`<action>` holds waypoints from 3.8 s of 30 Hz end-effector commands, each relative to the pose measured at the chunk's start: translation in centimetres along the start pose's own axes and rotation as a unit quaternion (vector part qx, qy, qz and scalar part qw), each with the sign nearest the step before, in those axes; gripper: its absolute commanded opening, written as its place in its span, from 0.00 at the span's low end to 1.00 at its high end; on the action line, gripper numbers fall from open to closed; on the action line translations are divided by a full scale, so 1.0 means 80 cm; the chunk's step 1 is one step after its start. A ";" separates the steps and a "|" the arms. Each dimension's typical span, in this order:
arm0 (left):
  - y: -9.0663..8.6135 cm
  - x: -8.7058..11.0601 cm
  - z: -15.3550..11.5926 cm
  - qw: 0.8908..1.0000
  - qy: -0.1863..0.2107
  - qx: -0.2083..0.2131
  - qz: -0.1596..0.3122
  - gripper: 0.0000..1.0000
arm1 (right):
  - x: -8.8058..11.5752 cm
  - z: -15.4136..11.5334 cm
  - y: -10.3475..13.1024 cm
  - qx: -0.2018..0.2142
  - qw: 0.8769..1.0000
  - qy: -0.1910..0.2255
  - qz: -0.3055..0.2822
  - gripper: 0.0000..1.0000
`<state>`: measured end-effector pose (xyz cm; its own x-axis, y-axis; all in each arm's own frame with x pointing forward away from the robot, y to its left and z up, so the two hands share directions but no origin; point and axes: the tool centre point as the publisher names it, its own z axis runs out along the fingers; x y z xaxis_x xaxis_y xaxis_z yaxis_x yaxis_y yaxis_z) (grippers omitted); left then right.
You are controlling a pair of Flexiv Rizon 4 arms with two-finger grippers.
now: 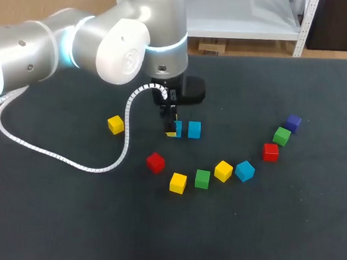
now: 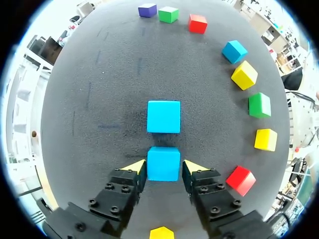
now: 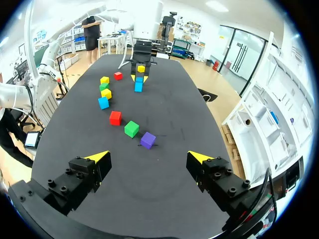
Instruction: Place the blue cubes, place green cubes on the blue cubes, place the yellow cubes on the green cubes, then place the red cubes on the yellow cubes, and place purple cube on the red cubes.
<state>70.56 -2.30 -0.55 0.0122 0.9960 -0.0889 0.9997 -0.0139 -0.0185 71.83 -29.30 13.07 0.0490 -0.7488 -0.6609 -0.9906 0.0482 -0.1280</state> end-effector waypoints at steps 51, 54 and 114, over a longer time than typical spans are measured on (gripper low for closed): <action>-0.040 0.100 -0.110 0.988 -0.153 0.005 -0.014 1.00 | 0.000 0.000 0.001 0.001 1.000 -0.001 -0.001 1.00; -0.049 0.108 -0.116 0.985 -0.171 0.010 -0.012 1.00 | 0.000 0.000 0.001 0.001 1.000 -0.001 -0.001 1.00; -0.075 0.190 -0.172 0.987 -0.156 -0.007 -0.023 1.00 | -0.047 0.054 -0.002 -0.146 0.961 0.072 -0.222 1.00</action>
<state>64.88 14.08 11.94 -0.0400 0.9196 -0.3908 0.9992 0.0374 -0.0142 71.13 -25.26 12.68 0.2520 -0.7728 -0.5824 -0.9672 -0.1820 -0.1771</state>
